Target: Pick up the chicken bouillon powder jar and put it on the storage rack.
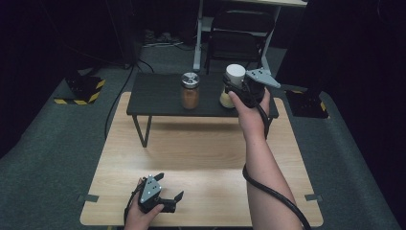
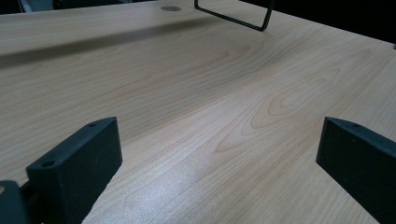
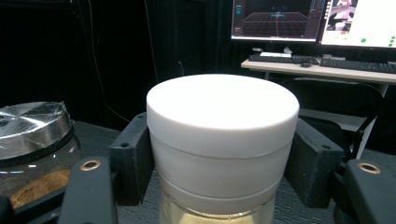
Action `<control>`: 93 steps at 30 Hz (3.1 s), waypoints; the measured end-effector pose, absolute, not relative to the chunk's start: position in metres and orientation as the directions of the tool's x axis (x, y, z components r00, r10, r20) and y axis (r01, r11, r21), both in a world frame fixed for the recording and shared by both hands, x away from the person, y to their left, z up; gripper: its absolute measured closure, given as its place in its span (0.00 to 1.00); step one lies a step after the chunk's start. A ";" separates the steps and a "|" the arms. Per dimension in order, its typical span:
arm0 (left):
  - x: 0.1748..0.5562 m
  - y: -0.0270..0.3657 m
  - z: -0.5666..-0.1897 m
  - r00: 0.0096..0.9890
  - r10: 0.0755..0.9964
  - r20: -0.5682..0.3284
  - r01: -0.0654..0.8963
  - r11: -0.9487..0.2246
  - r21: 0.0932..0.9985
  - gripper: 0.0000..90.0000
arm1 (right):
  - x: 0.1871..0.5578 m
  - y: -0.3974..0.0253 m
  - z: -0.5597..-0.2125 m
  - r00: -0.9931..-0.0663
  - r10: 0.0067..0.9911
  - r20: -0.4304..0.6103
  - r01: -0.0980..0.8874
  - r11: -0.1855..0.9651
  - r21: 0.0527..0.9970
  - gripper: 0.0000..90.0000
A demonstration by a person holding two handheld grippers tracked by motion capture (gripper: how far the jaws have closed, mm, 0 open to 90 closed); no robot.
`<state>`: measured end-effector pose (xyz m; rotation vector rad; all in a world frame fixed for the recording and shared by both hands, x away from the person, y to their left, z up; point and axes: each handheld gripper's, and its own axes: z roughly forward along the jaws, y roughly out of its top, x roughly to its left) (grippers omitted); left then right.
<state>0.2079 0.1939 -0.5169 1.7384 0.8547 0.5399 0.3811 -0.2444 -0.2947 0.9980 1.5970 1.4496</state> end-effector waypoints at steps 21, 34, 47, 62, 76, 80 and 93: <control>0.209 0.194 -0.516 0.640 0.767 -0.051 0.281 -0.172 0.944 0.00 | 0.379 -0.242 -0.291 -0.417 0.909 -0.016 0.077 0.053 0.996 0.02; 0.210 0.194 -0.517 0.642 0.765 -0.051 0.281 -0.172 0.944 0.00 | 0.373 -0.247 -0.293 -0.437 0.899 -0.029 0.061 0.062 0.996 0.00; 0.210 0.193 -0.516 0.644 0.764 -0.043 0.278 -0.181 0.943 0.01 | 0.358 -0.256 -0.300 -0.453 0.891 -0.028 0.050 0.056 0.997 0.00; 0.209 0.191 -0.516 0.644 0.764 -0.033 0.274 -0.191 0.943 0.00 | 0.338 -0.271 -0.315 -0.471 0.881 -0.045 0.026 0.065 0.998 0.00; 0.209 0.191 -0.515 0.647 0.762 -0.024 0.270 -0.200 0.942 0.00 | 0.317 -0.284 -0.333 -0.499 0.865 -0.051 0.009 0.064 0.998 0.00; 0.209 0.191 -0.515 0.647 0.762 -0.023 0.269 -0.200 0.942 0.00 | 0.310 -0.289 -0.338 -0.502 0.863 -0.054 0.000 0.063 0.998 0.00; 0.208 0.191 -0.516 0.647 0.763 -0.019 0.264 -0.201 0.943 0.01 | 0.296 -0.303 -0.354 -0.496 0.867 -0.054 -0.003 0.061 0.998 0.00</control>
